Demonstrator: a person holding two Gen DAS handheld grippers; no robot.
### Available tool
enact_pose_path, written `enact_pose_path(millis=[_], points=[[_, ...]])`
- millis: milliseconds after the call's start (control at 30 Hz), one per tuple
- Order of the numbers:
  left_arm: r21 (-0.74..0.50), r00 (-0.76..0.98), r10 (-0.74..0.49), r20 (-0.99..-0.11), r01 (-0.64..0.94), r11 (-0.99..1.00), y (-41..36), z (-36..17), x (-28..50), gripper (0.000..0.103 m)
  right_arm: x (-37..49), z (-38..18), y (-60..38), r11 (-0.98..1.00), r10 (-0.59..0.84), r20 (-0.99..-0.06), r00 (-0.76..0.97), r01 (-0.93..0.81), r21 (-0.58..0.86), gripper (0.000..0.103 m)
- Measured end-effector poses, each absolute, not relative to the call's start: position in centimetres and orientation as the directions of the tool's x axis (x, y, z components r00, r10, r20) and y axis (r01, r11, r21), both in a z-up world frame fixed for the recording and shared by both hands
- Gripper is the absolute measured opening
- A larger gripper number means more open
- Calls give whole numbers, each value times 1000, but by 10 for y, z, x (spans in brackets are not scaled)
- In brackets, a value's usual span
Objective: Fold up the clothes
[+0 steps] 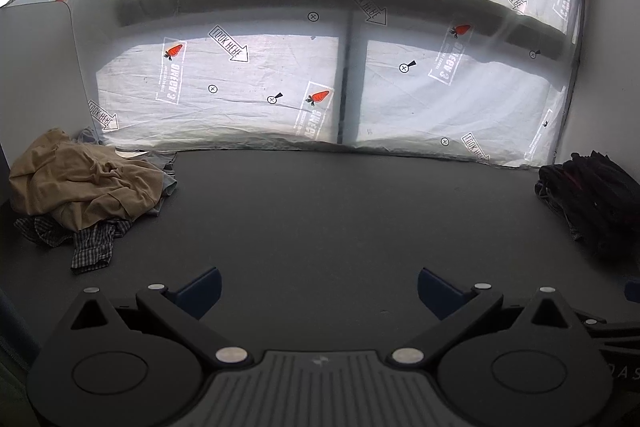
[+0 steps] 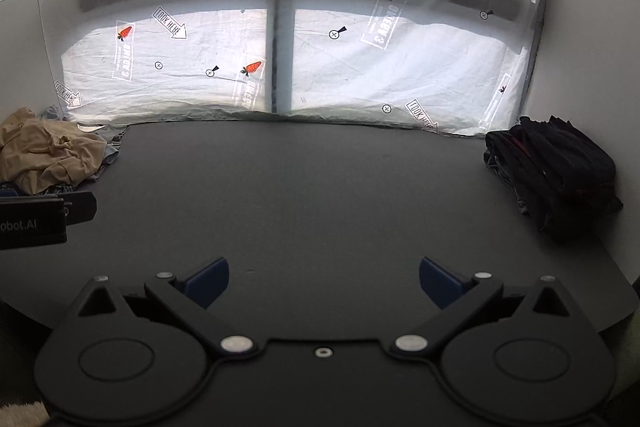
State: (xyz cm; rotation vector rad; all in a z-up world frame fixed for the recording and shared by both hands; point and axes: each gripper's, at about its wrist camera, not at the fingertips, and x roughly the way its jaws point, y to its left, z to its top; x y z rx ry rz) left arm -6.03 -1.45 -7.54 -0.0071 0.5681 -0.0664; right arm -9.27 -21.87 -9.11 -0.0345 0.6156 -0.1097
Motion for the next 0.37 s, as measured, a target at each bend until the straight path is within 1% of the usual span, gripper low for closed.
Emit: enact_pose_path(millis=[367], points=[[-4, 849, -73, -523, 83, 997, -16, -74, -66, 103, -100, -90, -213, 994, -112, -558, 822, 93, -62, 103]])
